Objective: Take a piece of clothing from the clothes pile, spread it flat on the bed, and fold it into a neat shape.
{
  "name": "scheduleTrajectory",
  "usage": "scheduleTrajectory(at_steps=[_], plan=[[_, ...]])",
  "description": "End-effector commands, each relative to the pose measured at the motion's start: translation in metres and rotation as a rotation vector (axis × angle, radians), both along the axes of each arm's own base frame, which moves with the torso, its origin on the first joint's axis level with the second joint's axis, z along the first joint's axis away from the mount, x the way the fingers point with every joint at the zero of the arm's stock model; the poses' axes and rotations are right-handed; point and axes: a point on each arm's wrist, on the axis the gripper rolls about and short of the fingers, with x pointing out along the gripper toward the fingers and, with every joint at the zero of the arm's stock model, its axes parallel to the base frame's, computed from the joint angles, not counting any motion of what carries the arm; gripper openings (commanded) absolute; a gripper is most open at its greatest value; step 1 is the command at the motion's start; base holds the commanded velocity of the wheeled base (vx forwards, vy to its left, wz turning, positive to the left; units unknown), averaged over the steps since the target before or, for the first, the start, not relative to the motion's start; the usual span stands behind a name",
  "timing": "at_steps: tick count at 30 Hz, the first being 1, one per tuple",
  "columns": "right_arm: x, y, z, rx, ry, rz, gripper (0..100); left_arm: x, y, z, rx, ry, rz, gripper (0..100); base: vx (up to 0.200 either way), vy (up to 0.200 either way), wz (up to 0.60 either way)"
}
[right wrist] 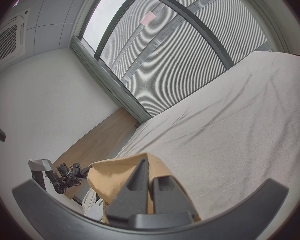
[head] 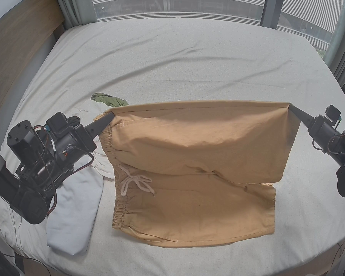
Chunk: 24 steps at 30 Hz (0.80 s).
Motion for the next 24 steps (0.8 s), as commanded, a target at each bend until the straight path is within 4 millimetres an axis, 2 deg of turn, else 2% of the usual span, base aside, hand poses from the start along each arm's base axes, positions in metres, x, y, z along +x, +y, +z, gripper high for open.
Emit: scheduleTrajectory(at_steps=[1, 12, 20, 24], plan=[[0.0, 0.0, 0.0, 0.0, 0.0, -0.001, 0, 0.001, 0.001, -0.001, -0.001, 0.0, 0.005, 0, 0.0, 0.0, 0.0], [0.005, 0.001, -0.009, 0.0, 0.027, 0.004, 0, 0.005, -0.001, -0.01, 0.008, 0.028, 0.003, 0, 0.0, 0.0, 0.0], [0.008, 0.0, -0.009, 0.001, 0.027, -0.001, 0, 0.021, -0.006, -0.012, 0.016, 0.004, 0.018, 0, 0.0, 0.0, 0.0], [0.02, -0.002, -0.011, 0.0, 0.025, -0.003, 0, 0.029, -0.007, -0.012, 0.011, -0.007, 0.028, 0, 0.0, 0.0, 0.0]])
